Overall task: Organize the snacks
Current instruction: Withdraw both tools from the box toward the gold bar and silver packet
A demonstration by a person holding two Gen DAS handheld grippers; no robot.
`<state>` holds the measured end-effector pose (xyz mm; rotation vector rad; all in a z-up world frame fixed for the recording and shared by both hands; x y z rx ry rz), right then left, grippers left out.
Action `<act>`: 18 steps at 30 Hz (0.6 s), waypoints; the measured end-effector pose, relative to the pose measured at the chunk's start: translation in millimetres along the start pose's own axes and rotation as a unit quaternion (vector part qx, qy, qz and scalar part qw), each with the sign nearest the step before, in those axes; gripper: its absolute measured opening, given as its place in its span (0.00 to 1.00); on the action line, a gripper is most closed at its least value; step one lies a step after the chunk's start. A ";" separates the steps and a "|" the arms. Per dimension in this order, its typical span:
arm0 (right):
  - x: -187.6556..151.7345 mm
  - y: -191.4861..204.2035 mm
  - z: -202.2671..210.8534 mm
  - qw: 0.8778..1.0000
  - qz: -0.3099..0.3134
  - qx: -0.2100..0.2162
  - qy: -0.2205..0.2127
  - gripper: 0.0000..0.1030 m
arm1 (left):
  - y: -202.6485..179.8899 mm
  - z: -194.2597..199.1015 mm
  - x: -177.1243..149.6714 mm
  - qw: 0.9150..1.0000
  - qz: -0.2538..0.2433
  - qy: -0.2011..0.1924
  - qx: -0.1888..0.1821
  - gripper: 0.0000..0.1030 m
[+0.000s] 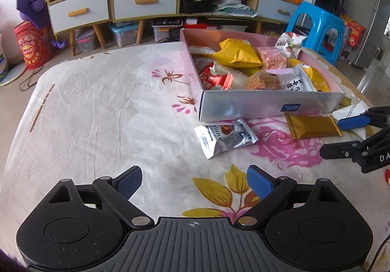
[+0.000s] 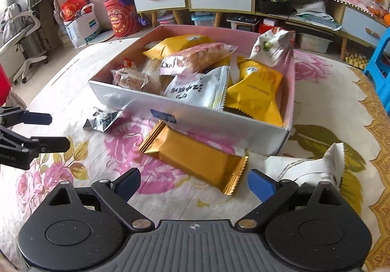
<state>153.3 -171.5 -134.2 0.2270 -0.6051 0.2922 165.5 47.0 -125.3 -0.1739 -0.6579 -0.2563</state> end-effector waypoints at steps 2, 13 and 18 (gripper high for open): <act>-2.9 2.1 -1.8 1.000 0.006 0.004 0.005 0.85 | 2.3 -2.3 -1.0 1.000 0.002 0.002 0.000 0.92; -13.2 17.6 -0.6 0.996 0.086 0.007 0.007 0.89 | 8.2 -8.8 -7.8 0.999 -0.022 -0.029 -0.018 0.92; -16.3 19.6 1.7 0.995 0.099 0.019 -0.001 0.89 | 3.1 -11.1 -3.7 0.998 -0.028 -0.041 -0.033 0.92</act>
Point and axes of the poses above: each gripper's, at about its wrist camera, not at the fingertips, and z roughly against the way its jaws point, y to its left, x to its top, the point moved 10 cm from there along -z, roughly the way its jaws point, and after that the axes turned 2 degrees about y, right-handed, at the moved point
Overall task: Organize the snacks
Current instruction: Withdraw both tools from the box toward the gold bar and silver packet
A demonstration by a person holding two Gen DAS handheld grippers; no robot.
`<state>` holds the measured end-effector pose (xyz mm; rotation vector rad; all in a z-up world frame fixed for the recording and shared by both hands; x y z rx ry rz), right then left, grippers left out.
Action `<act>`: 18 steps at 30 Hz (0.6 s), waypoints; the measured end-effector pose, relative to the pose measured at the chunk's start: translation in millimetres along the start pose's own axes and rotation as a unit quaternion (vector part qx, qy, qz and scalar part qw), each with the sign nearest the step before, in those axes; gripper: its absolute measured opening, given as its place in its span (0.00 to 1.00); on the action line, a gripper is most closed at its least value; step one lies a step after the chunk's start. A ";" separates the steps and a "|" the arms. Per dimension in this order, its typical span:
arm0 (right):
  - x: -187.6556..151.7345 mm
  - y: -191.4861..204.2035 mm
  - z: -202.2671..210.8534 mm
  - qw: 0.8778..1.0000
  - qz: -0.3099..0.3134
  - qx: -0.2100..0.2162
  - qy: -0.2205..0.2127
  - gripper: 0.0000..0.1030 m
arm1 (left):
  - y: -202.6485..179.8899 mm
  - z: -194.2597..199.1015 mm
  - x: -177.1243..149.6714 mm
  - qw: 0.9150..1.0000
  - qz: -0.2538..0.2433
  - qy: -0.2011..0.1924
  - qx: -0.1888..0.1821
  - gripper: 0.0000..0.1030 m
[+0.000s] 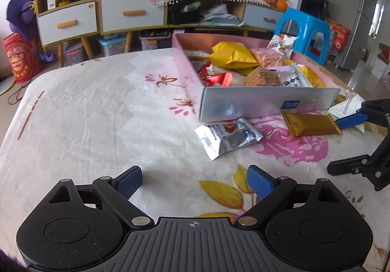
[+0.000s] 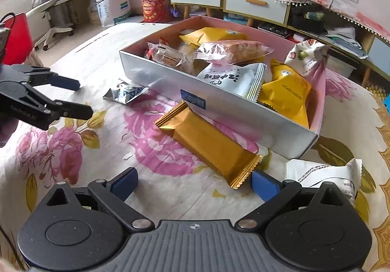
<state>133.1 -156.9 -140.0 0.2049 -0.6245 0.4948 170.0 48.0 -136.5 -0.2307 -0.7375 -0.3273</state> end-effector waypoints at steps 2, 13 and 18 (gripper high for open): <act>-0.3 1.4 0.5 1.000 -0.001 0.005 0.000 0.89 | -5.7 -1.4 0.9 1.000 -0.006 0.001 -0.006 0.91; 17.7 -13.0 -1.1 0.999 0.012 -0.011 -0.035 0.84 | -32.4 -17.1 13.2 0.997 -0.079 -0.019 -0.019 0.90; 22.7 -7.7 -10.6 0.999 0.013 0.019 -0.037 0.70 | -31.3 -31.1 24.3 0.995 -0.085 -0.030 -0.034 0.88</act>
Point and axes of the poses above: each gripper's, at about its wrist camera, not at the fingertips, and z roughly against the way its jaws point, y to its left, x to its top, the point moved 10 cm from there along -z, roughly the way its jaws point, and after that the axes turned 2 degrees about y, right-handed, at the moved point
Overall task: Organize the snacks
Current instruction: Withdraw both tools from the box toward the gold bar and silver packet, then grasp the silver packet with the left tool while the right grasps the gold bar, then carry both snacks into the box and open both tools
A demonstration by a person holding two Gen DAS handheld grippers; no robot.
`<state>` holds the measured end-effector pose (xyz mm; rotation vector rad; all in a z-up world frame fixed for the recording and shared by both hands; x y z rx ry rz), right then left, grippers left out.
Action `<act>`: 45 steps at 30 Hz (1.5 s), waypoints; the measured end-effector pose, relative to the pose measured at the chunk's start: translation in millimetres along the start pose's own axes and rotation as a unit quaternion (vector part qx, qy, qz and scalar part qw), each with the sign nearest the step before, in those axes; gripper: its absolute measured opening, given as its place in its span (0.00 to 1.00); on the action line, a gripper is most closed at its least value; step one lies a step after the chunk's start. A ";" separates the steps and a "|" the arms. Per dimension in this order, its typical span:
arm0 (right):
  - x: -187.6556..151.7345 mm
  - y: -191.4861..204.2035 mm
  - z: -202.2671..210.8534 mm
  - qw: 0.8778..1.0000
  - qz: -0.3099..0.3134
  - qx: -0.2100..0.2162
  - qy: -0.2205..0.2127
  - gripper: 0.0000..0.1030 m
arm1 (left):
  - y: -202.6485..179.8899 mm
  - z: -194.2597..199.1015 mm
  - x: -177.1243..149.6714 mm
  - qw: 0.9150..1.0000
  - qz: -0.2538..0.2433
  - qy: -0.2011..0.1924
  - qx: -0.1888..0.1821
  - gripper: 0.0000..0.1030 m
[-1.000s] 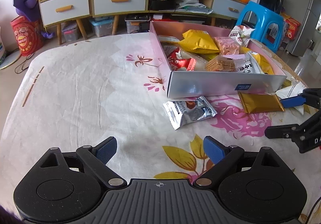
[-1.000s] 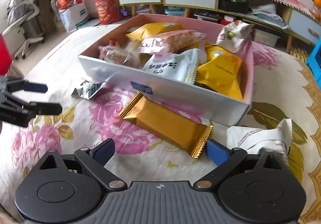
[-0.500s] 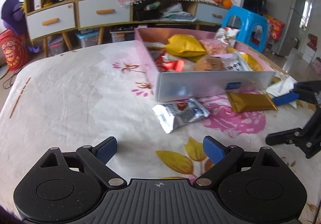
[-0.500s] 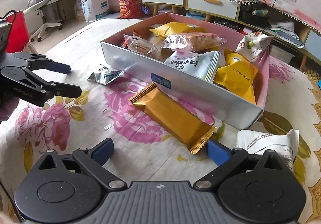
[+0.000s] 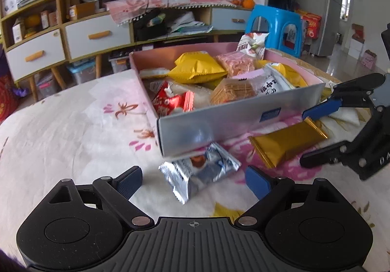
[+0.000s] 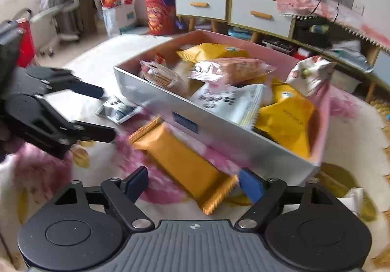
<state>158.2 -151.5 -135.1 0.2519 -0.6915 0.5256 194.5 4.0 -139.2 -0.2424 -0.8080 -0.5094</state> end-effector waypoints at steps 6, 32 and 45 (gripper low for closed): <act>1.4 12.9 7.2 1.000 0.024 0.015 0.000 0.39 | -11.7 3.6 1.8 1.000 -0.028 0.004 -0.010 0.56; 9.2 48.8 13.9 0.997 0.066 0.039 0.016 0.27 | -17.2 33.7 -9.7 0.998 -0.054 0.027 0.002 0.20; 36.9 40.3 52.2 0.998 0.046 0.013 -0.042 0.27 | -8.7 54.5 1.8 1.000 -0.026 0.005 0.016 0.05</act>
Point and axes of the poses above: each gripper's, at about its wrist camera, not at the fingertips, and z roughly against the way its jaws point, y to its left, x to its top, the point moved 10 cm from there along -z, roughly the way its jaws point, and after that the axes turned 2 degrees about y, right-handed, at the moved point
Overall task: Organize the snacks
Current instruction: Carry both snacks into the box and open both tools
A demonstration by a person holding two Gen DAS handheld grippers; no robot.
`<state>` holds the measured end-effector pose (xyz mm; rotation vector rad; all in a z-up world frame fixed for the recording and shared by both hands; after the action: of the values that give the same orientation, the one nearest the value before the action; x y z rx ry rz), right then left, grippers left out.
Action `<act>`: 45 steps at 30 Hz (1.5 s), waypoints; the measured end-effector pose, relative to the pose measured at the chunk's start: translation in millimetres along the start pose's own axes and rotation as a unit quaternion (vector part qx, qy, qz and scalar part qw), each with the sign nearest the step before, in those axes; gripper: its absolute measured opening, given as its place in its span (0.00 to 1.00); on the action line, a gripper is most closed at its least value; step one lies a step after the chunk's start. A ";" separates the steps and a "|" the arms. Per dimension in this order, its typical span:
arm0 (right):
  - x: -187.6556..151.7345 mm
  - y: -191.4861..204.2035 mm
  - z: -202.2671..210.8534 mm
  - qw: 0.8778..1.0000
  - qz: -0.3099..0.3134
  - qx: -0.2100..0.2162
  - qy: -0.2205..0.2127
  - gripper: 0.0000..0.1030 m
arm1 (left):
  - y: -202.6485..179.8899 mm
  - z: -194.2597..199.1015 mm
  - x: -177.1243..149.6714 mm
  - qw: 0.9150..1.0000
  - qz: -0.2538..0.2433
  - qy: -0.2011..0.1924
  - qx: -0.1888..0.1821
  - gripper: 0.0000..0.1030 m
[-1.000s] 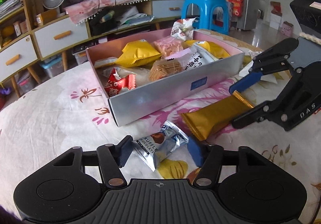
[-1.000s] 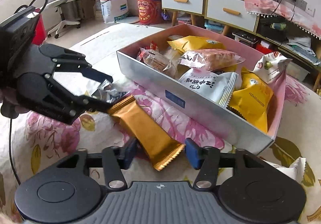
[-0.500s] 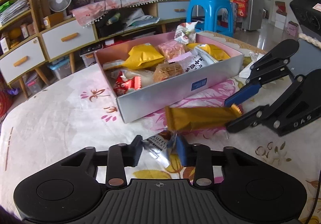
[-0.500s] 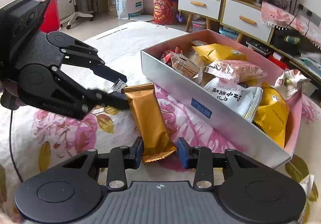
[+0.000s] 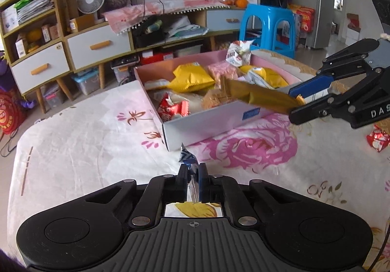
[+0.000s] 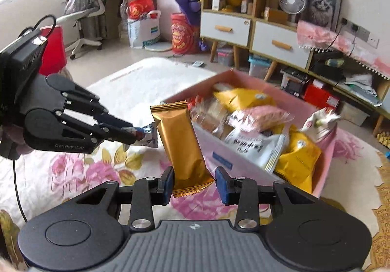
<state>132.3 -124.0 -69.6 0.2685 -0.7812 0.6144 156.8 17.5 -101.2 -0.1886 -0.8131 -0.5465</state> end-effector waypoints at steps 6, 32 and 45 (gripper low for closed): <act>10.0 -10.6 3.5 1.000 -0.018 -0.010 -0.016 0.27 | 0.9 -3.0 0.6 1.000 -0.005 0.005 0.007 0.14; 26.4 -82.6 -18.9 0.985 -0.129 -0.108 -0.025 0.27 | -6.1 14.0 46.0 0.997 0.056 -0.032 -0.032 0.09; 30.6 -102.0 -39.2 0.975 -0.171 -0.137 -0.020 0.28 | 3.3 -25.7 81.9 0.993 0.093 -0.060 0.031 0.09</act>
<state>233.5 -175.0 -74.7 0.1564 -0.8251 0.1723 220.7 -21.0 -58.5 -0.2397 -0.9184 -0.3366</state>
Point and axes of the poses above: each gripper's, at about its wrist camera, not at the fingertips, and z roughly against the way its jaws point, y to its left, x to its top, the point moved 10 cm from there along -z, roughly the way its jaws point, and after that the axes turned 2 degrees about y, right-handed, at the moved point
